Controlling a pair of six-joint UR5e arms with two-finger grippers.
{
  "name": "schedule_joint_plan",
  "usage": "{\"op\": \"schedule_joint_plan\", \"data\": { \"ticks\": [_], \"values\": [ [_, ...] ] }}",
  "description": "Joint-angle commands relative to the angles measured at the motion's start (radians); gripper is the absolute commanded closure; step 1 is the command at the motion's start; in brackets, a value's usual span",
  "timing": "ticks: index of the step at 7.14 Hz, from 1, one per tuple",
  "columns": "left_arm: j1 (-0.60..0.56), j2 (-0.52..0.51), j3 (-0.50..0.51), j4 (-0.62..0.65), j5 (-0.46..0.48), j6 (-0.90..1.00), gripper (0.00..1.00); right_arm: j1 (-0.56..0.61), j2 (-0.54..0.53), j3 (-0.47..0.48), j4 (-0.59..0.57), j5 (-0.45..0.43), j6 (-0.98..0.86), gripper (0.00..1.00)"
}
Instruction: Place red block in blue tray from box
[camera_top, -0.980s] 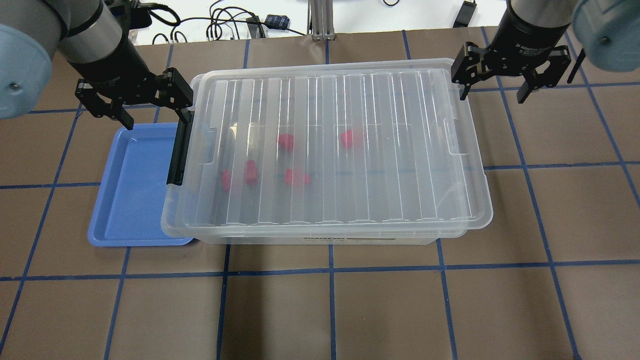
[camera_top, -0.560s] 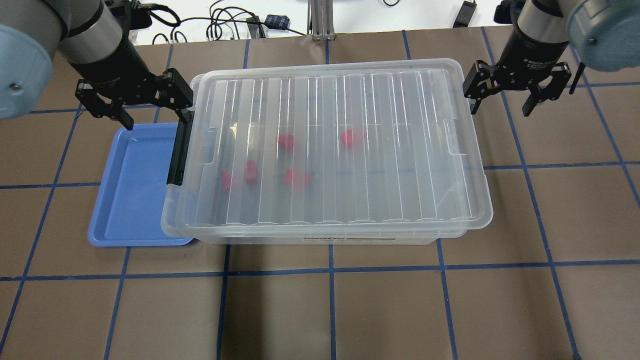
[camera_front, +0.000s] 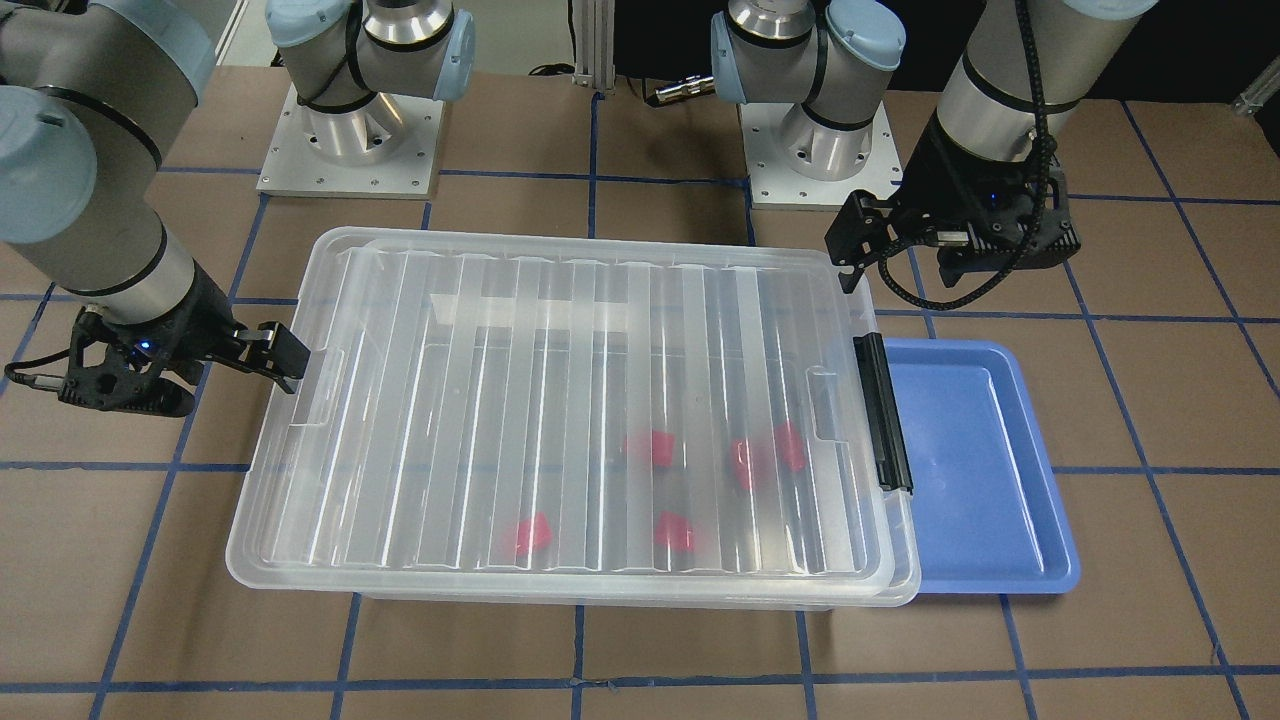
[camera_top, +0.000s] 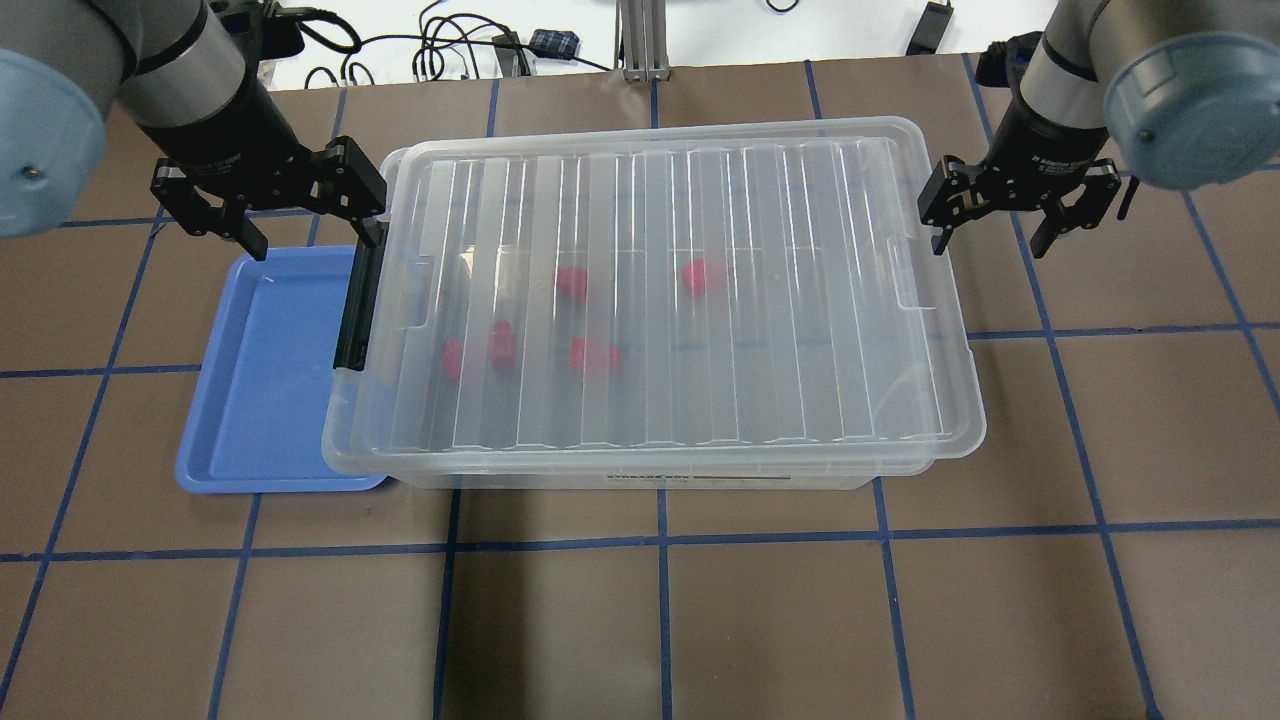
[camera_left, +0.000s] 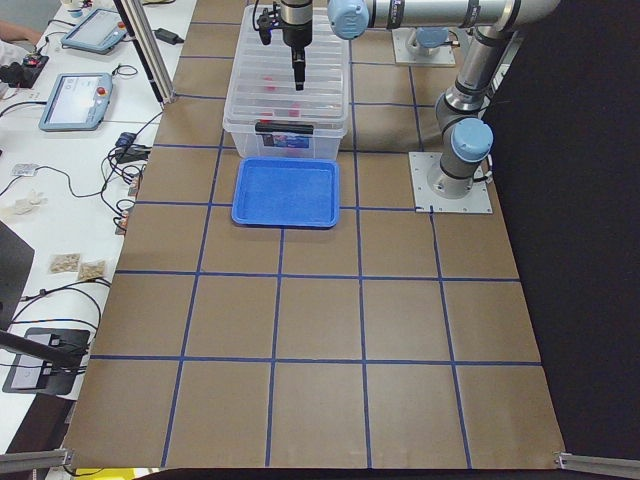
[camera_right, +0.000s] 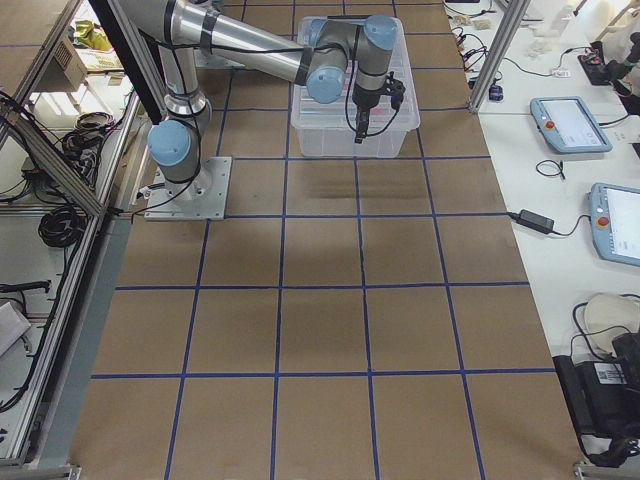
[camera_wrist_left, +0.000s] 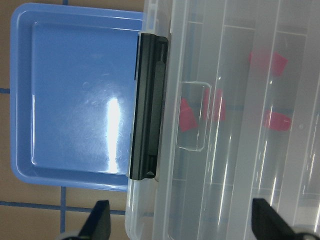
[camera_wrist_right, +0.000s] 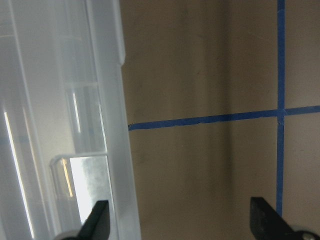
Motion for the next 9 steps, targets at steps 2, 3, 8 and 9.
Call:
{"op": "schedule_joint_plan", "data": {
  "ticks": [2,3,8,9],
  "values": [
    [0.001,-0.001,0.0,0.012,0.0,0.001,0.0,-0.001,0.01,0.015,-0.024,0.0,-0.04,0.0],
    [0.001,-0.001,0.0,0.012,0.0,0.001,0.0,-0.003,0.01,0.015,-0.024,0.0,-0.045,0.0],
    [0.0,0.001,0.0,0.012,0.0,0.001,0.0,-0.087,0.01,0.013,-0.022,-0.006,-0.172,0.0],
    [0.0,0.001,0.0,0.011,0.0,0.001,0.0,-0.11,0.008,0.013,-0.022,-0.01,-0.212,0.0]
  ]
}}
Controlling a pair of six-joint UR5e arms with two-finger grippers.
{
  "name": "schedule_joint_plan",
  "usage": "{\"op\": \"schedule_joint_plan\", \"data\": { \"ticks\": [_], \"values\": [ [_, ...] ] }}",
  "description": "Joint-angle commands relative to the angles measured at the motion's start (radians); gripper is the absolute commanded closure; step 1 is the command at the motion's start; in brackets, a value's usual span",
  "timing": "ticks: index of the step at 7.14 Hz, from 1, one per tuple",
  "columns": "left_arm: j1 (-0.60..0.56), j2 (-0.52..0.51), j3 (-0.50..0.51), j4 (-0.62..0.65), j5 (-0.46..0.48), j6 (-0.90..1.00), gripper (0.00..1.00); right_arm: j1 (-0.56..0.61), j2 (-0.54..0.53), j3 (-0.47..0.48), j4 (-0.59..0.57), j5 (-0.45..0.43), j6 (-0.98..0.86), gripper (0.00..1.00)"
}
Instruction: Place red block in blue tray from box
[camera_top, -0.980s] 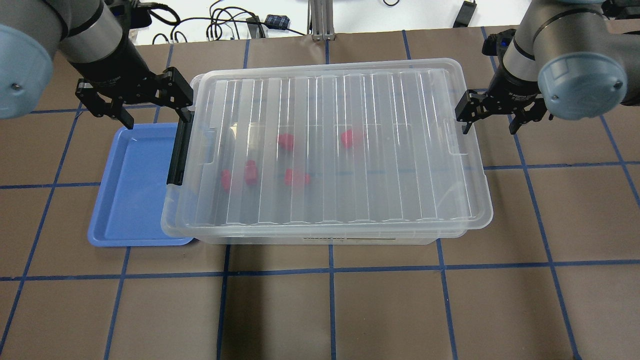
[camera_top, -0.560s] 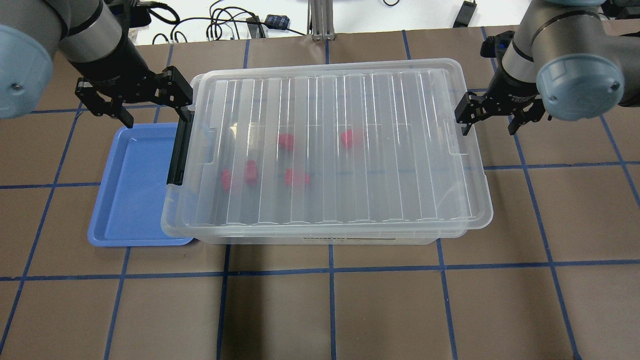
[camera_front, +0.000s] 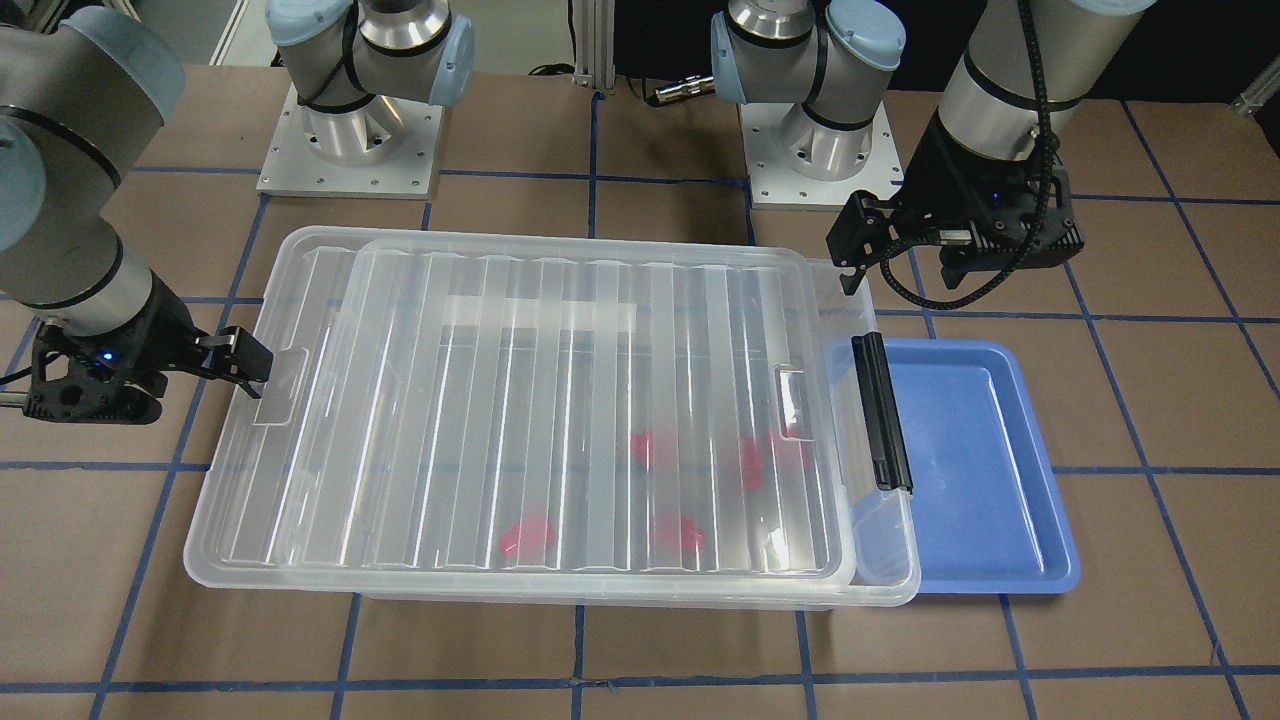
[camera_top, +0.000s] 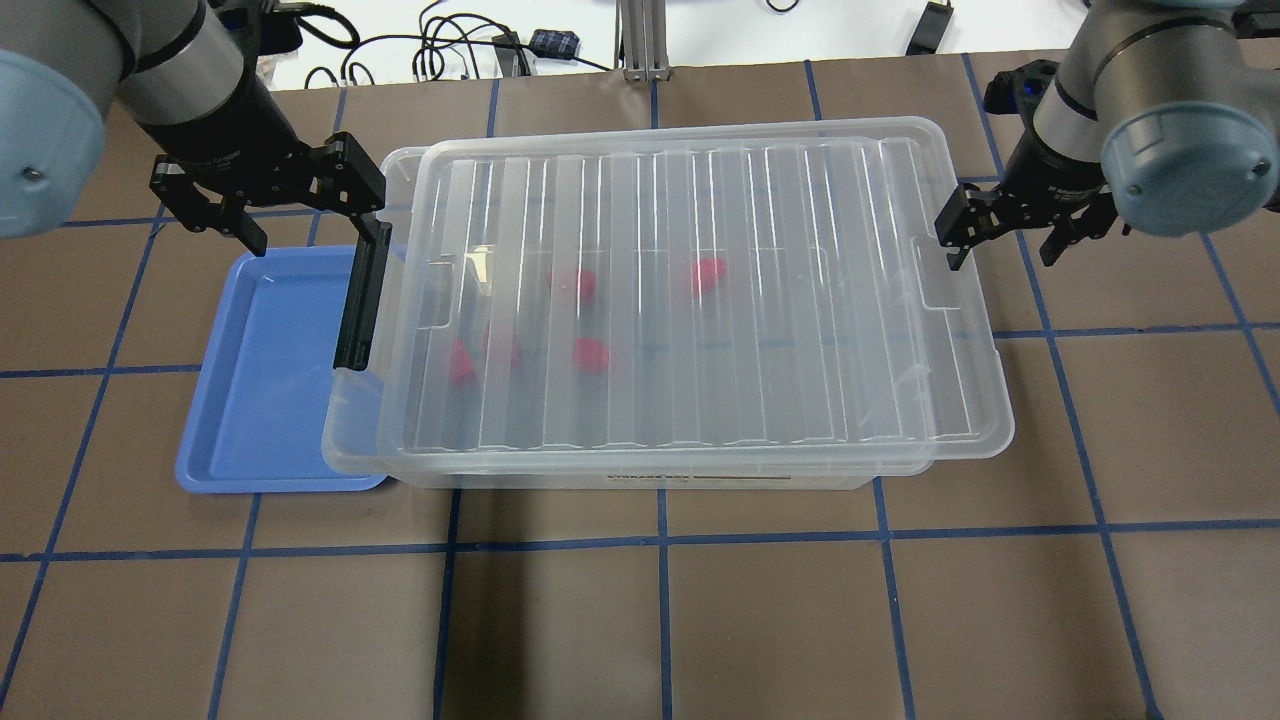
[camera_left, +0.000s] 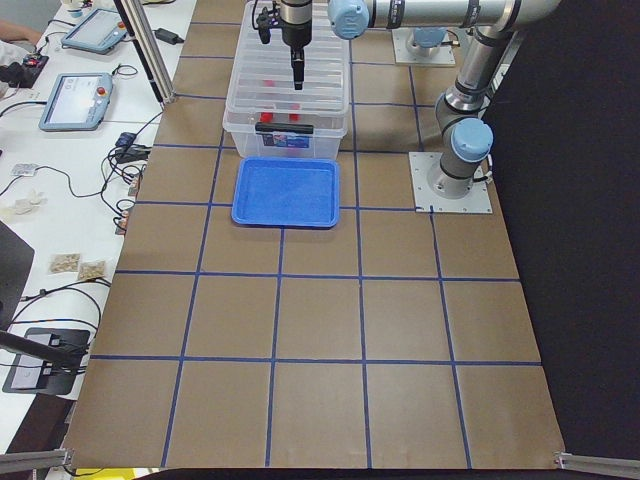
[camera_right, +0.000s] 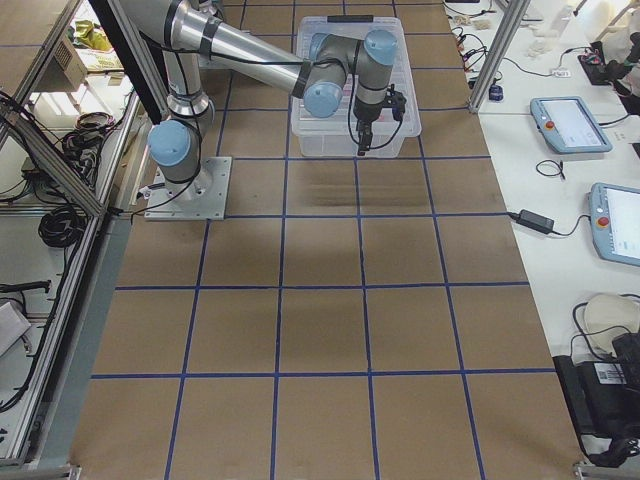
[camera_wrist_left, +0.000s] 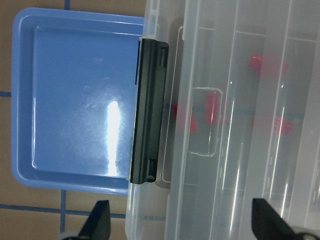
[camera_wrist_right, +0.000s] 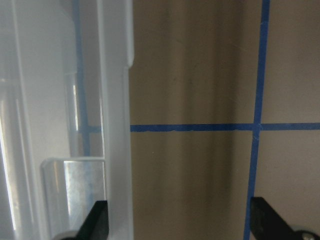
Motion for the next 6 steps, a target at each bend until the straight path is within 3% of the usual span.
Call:
{"op": "schedule_joint_plan", "data": {
  "ticks": [1,6],
  "values": [
    [0.0,0.0,0.0,0.0,0.0,0.001,0.0,-0.047,-0.001,0.0,0.005,-0.028,-0.082,0.0],
    [0.0,-0.006,0.0,0.003,-0.002,-0.002,0.0,-0.179,-0.004,-0.006,0.002,-0.037,-0.282,0.0]
  ]
}}
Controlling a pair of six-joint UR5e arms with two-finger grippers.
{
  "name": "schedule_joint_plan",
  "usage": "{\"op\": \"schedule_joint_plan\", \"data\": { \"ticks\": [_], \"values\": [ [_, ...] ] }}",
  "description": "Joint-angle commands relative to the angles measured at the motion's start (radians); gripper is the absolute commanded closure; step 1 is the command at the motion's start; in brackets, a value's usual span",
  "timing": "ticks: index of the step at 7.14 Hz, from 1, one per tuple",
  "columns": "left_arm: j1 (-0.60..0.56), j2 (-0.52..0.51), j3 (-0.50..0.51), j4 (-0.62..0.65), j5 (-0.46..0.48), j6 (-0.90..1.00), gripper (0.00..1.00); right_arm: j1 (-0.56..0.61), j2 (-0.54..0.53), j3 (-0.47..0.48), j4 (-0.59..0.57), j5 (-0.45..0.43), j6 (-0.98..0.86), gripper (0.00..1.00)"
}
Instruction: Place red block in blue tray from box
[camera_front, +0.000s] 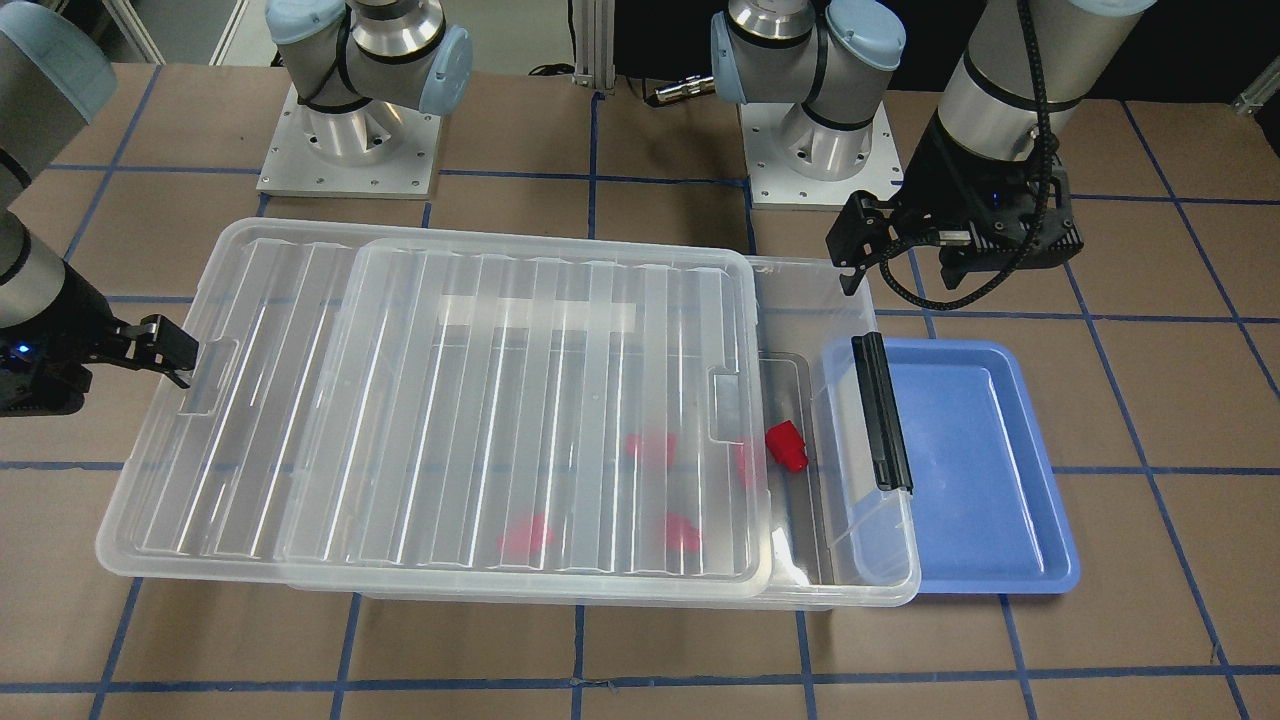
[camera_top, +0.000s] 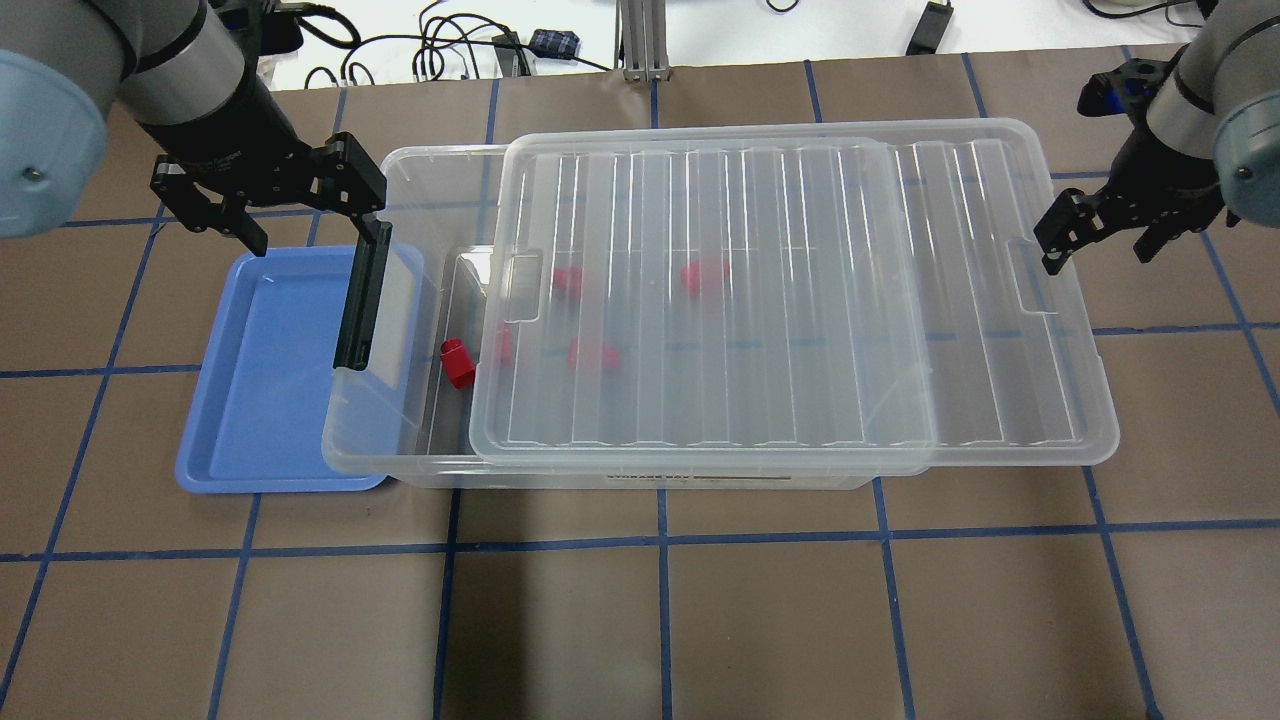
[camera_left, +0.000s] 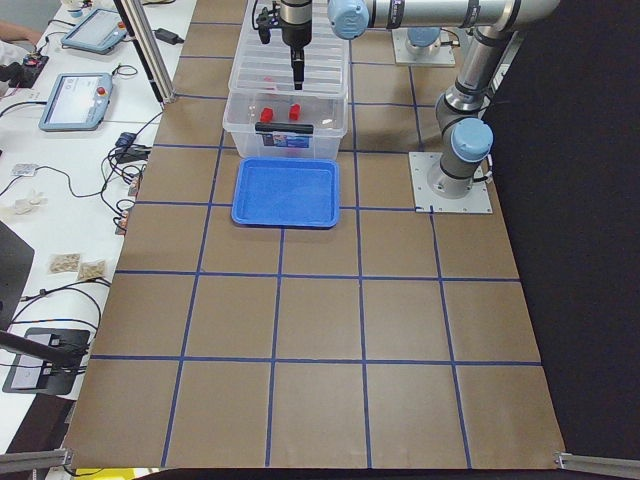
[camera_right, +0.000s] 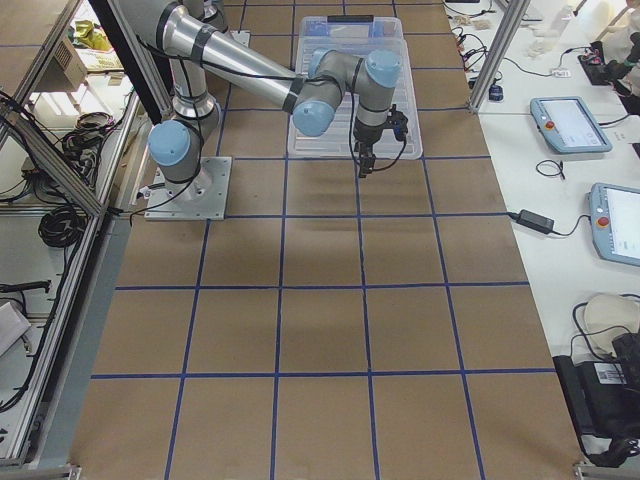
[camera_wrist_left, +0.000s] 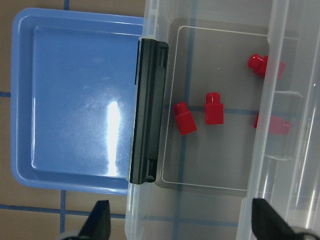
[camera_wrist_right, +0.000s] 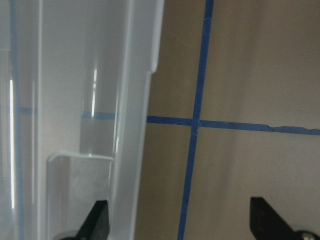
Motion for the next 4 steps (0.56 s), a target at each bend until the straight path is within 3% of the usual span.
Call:
{"op": "schedule_joint_plan", "data": {
  "ticks": [1,4],
  "values": [
    [0.001,-0.009,0.0,0.003,0.0,0.005,0.0,-0.068,-0.001,-0.003,-0.002,0.0,-0.081,0.0],
    [0.005,-0.021,0.006,0.034,-0.009,0.024,0.0,-0.149,-0.001,-0.006,0.001,0.001,-0.138,0.0]
  ]
}}
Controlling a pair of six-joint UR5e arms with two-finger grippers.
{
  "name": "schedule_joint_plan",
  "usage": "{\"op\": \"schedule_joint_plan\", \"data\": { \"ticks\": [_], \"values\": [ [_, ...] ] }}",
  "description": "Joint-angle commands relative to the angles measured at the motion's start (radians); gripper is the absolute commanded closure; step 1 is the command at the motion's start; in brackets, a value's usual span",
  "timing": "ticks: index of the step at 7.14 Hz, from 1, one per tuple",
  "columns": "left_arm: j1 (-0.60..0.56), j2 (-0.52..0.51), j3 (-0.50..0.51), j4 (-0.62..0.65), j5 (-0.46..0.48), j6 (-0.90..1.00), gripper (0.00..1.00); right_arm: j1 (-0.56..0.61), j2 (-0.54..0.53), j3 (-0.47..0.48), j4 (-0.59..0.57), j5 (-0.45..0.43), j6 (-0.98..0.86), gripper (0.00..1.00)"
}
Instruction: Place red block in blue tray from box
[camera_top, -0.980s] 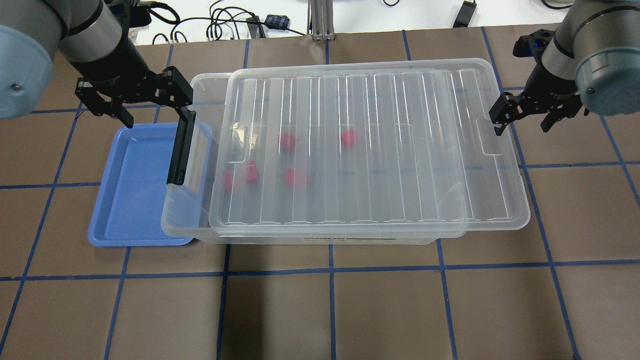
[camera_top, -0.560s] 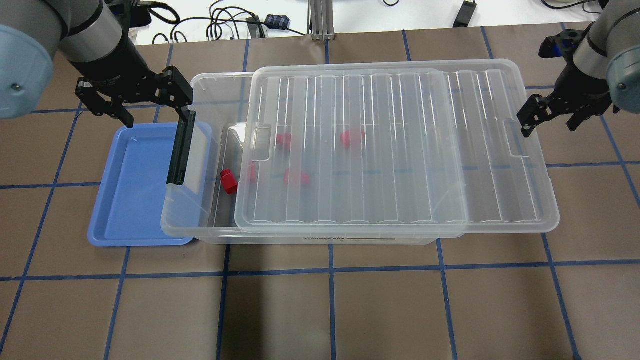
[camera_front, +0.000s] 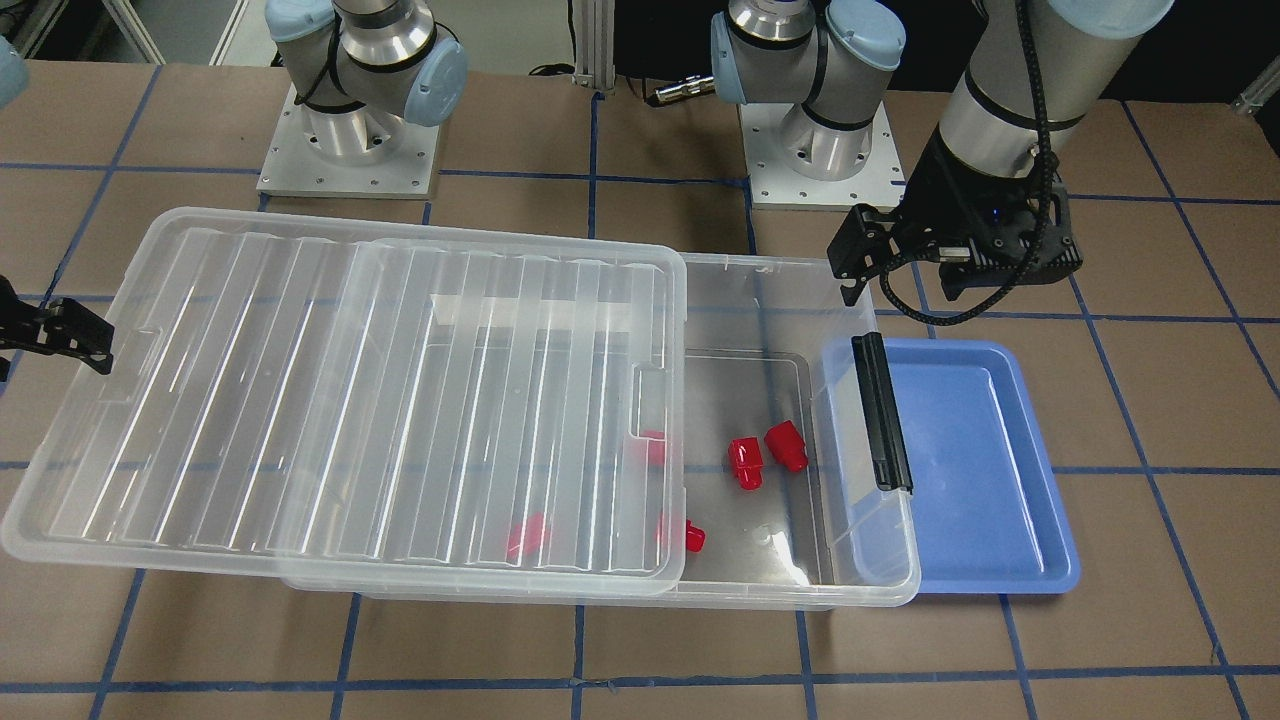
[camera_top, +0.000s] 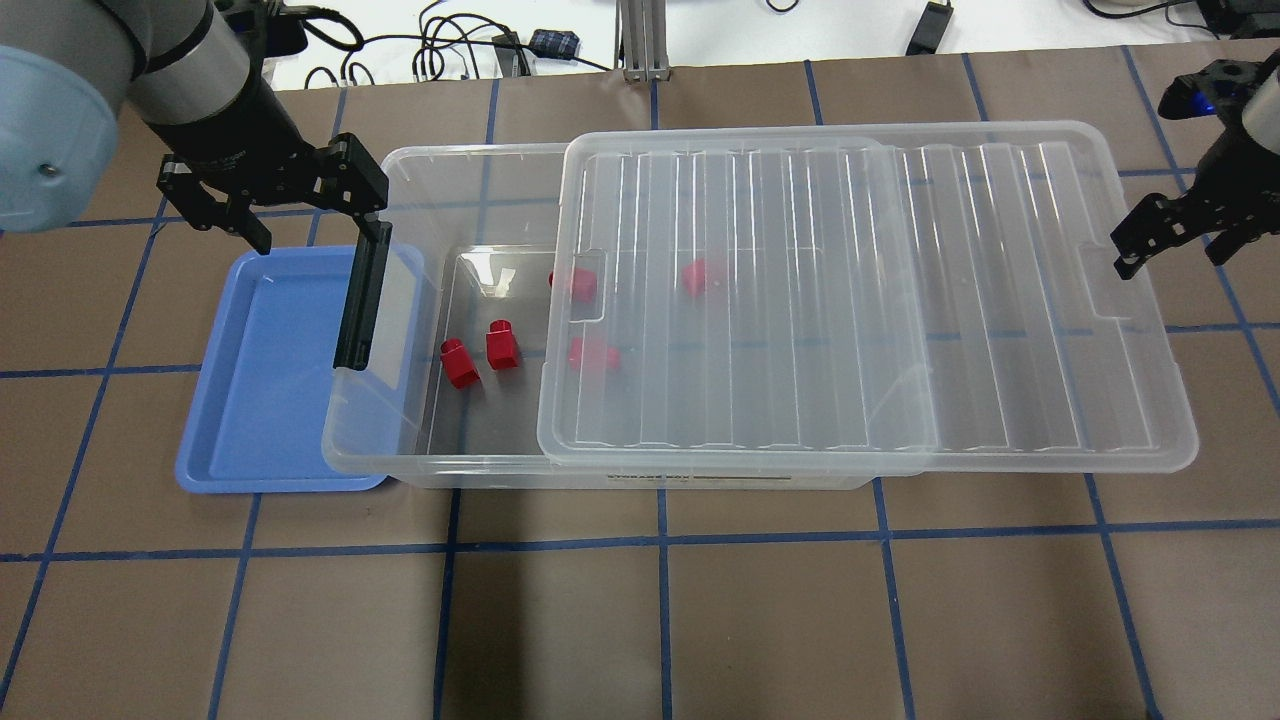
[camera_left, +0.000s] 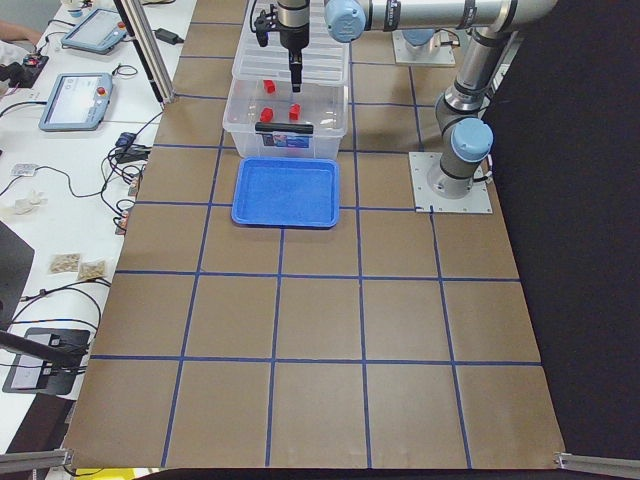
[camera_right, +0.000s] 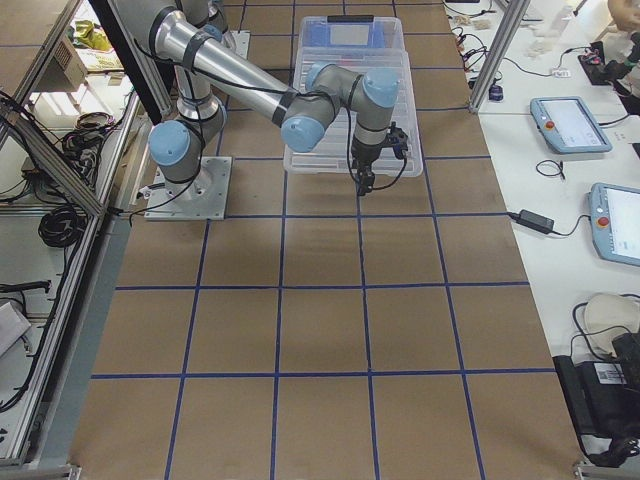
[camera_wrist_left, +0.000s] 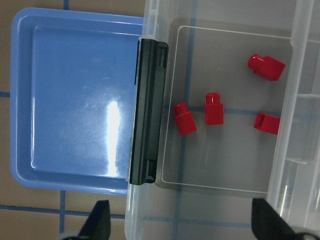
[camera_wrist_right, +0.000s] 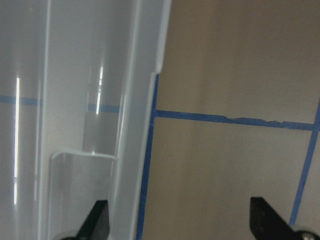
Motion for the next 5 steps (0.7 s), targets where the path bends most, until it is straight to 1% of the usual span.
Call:
{"op": "schedule_joint_plan", "data": {
  "ticks": [1,4,5],
  "values": [
    [0.002,-0.006,0.002,0.013,-0.004,0.007,0.0,-0.048,-0.002,-0.002,0.001,-0.001,-0.028,0.0],
    [-0.014,-0.041,-0.019,0.029,-0.01,-0.008,0.0,-0.091,-0.002,-0.002,0.002,-0.006,-0.049,0.0],
    [-0.044,-0.064,-0.021,0.029,-0.007,-0.011,0.0,-0.091,-0.002,-0.002,0.004,-0.006,-0.049,0.0]
  ]
}}
